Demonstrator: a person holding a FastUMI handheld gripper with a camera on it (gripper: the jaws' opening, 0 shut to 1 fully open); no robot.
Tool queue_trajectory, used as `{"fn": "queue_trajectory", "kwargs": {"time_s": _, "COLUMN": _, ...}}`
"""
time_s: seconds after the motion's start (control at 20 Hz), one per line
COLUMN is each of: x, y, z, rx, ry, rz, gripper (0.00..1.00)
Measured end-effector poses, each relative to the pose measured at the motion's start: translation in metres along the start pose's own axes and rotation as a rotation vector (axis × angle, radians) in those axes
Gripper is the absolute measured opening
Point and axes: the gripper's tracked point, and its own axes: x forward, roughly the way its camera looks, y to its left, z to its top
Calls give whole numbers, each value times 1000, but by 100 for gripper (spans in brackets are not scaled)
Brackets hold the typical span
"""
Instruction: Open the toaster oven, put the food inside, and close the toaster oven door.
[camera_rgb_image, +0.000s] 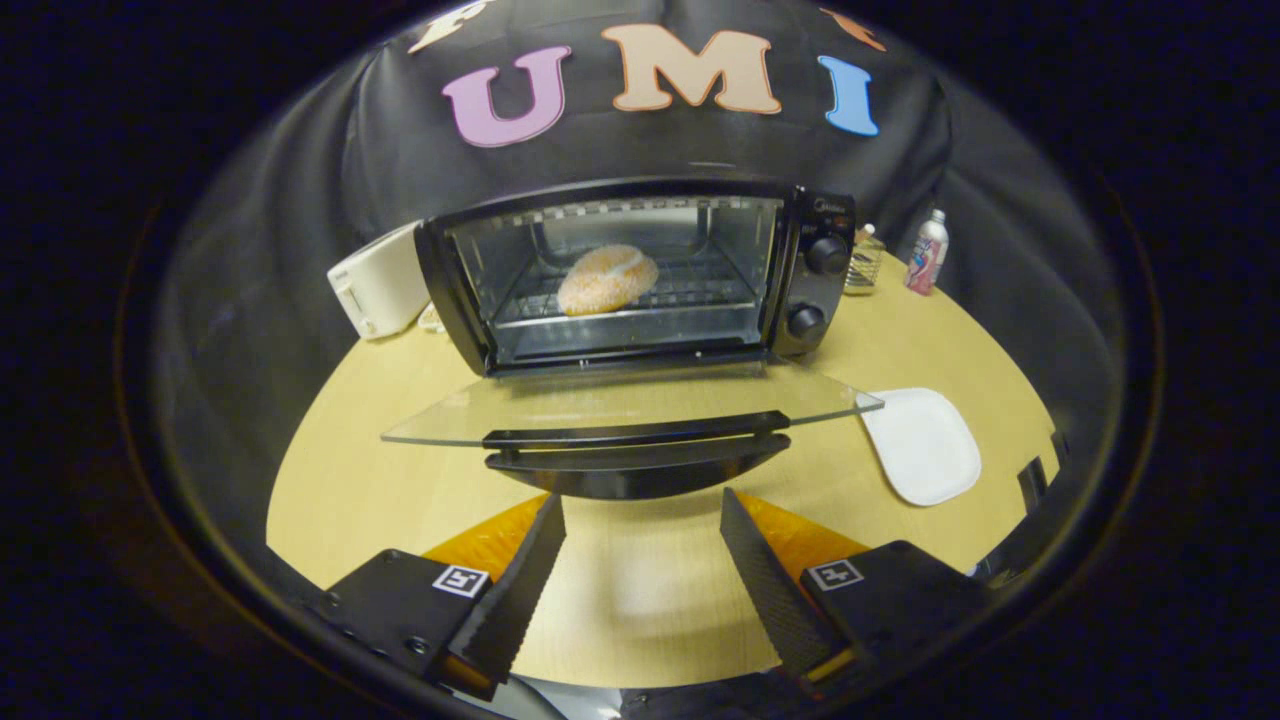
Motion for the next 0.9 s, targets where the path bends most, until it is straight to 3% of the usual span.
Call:
{"fn": "queue_trajectory", "kwargs": {"time_s": 0.35, "x": 12, "y": 10, "z": 58, "rx": 22, "ry": -84, "rz": 15, "gripper": 99}}
{"fn": "queue_trajectory", "kwargs": {"time_s": 0.9, "x": 28, "y": 27, "z": 89, "rx": 78, "ry": -120, "rz": 44, "gripper": 99}}
